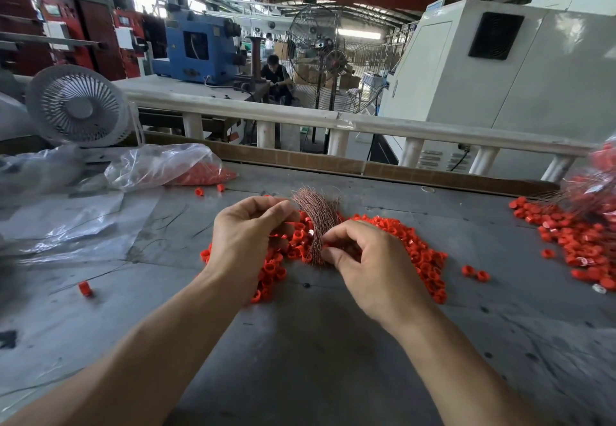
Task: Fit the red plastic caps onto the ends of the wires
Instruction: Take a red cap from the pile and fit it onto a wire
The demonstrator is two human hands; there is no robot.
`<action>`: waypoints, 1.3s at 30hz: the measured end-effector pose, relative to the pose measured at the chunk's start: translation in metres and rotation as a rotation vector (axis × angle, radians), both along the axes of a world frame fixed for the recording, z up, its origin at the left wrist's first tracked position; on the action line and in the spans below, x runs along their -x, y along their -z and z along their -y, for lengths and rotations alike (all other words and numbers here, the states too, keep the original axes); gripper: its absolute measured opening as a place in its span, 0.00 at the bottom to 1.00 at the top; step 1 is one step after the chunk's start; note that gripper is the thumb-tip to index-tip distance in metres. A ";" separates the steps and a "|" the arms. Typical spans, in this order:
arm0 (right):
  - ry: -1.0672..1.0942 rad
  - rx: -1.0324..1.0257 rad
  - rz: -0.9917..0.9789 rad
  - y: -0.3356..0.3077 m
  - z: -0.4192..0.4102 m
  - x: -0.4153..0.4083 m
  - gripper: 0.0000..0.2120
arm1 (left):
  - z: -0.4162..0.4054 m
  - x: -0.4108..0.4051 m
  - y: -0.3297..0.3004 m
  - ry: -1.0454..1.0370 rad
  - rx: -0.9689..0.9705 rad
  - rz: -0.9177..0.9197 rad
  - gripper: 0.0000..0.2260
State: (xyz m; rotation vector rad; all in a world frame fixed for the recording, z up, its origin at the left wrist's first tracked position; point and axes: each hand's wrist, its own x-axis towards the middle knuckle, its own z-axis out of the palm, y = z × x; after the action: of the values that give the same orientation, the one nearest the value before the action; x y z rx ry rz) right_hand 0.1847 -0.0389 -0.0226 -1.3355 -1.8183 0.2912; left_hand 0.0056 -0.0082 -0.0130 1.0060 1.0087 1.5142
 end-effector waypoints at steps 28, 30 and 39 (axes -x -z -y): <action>0.006 -0.044 0.027 0.001 0.000 0.000 0.07 | -0.004 0.003 0.005 -0.042 -0.008 -0.038 0.03; 0.059 -0.071 0.029 0.002 -0.003 -0.003 0.07 | -0.005 0.003 0.006 -0.025 0.006 -0.096 0.03; 0.589 -0.113 0.029 -0.010 -0.013 -0.049 0.02 | -0.001 -0.001 0.006 -0.020 -0.086 -0.333 0.07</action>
State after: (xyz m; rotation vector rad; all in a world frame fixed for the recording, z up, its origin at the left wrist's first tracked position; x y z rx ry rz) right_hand 0.2341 -0.0260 -0.0123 -1.7221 -1.3597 -0.1450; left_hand 0.0070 -0.0072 -0.0191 1.3435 1.1940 1.4443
